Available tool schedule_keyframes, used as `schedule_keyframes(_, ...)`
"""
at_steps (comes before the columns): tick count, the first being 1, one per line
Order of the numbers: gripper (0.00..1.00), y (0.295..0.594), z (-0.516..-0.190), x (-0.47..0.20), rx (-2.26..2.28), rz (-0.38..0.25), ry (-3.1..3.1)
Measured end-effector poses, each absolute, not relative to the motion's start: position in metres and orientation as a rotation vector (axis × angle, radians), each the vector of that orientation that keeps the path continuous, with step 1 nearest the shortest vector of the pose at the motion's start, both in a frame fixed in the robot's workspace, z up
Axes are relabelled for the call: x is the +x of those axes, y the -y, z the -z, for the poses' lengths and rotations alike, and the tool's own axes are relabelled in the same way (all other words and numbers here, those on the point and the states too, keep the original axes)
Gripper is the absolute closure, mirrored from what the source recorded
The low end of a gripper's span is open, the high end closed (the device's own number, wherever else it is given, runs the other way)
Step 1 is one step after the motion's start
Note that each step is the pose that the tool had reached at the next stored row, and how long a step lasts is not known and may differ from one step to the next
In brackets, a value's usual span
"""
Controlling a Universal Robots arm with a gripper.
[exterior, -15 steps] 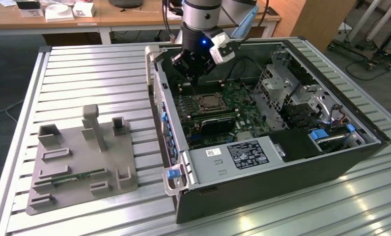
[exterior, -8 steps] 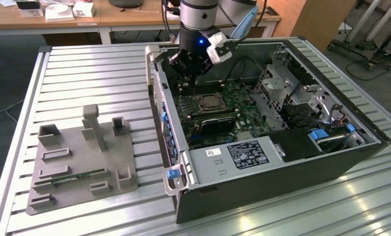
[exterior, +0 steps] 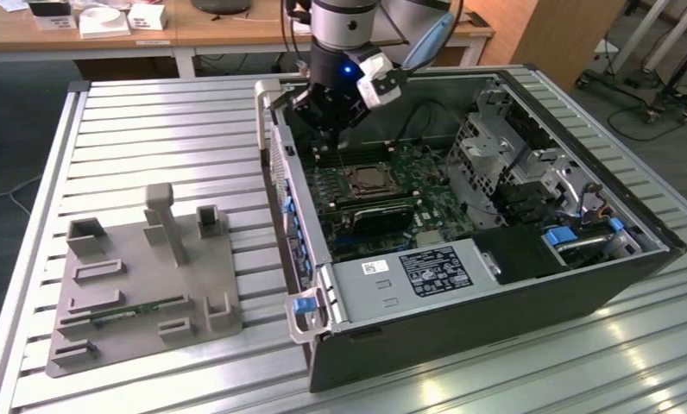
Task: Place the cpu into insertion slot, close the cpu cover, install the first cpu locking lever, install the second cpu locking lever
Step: 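Install the first cpu locking lever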
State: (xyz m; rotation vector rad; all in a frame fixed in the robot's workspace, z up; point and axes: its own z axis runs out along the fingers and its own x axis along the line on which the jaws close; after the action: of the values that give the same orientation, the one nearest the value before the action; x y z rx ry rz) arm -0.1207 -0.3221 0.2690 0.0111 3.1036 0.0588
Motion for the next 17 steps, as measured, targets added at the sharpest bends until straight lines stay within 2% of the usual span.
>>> schedule_keyframes(17,0.89,0.3129,-0.2632,-0.1212,0.011,-0.059,-3.103)
